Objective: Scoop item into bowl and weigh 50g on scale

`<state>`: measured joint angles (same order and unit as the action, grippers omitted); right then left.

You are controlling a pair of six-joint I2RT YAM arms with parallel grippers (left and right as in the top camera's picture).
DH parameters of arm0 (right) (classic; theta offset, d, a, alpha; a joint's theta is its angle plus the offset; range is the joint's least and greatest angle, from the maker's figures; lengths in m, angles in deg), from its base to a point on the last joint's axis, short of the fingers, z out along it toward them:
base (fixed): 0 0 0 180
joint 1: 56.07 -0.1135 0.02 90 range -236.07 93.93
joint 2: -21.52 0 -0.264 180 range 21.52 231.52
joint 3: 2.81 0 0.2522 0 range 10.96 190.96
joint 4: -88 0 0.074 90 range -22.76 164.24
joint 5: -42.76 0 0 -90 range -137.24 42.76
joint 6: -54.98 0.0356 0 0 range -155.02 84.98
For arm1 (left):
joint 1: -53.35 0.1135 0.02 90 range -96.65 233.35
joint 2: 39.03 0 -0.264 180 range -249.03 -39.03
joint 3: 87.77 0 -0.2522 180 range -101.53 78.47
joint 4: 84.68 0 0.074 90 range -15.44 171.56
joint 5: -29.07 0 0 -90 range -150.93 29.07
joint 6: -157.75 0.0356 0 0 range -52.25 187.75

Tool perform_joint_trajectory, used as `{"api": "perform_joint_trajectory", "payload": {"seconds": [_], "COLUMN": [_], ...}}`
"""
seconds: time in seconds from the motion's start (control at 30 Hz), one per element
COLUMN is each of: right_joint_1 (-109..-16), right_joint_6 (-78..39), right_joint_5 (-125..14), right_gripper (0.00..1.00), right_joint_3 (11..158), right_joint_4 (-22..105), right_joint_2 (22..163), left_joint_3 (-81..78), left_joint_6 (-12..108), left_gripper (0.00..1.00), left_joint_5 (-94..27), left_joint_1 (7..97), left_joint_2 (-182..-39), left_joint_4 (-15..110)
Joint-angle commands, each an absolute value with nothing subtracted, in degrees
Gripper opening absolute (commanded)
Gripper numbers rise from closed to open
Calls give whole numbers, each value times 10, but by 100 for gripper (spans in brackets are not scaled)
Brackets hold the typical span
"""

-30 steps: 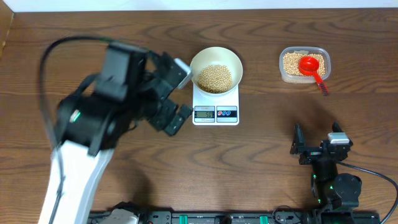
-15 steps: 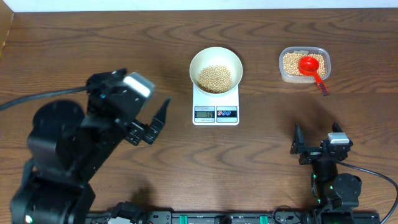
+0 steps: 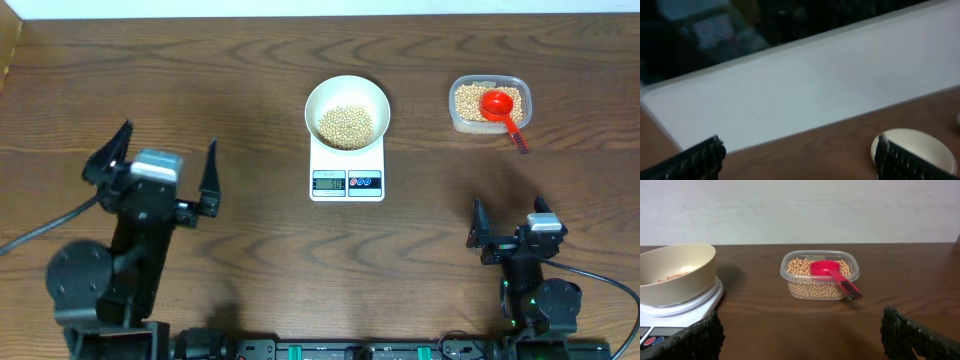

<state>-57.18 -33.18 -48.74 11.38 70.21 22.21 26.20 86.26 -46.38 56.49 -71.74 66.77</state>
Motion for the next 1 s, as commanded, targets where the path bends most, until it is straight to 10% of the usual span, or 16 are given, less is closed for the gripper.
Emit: {"api": "perform_joint_trajectory", "payload": {"seconds": [0.0,0.97], "right_joint_1": [-577,-577], "right_joint_6": [-338,-338], "right_joint_5": [-489,-489], "right_gripper": [99,99], "right_joint_3": [113,113], "right_joint_4": [699,699], "right_joint_2": [218,218], "left_joint_3": [323,706], "left_joint_6": [809,810], "left_gripper": [98,98], "left_joint_5": [-488,-576], "left_joint_1": [605,641], "left_joint_2": [-670,-419], "left_joint_4": [693,763]}}
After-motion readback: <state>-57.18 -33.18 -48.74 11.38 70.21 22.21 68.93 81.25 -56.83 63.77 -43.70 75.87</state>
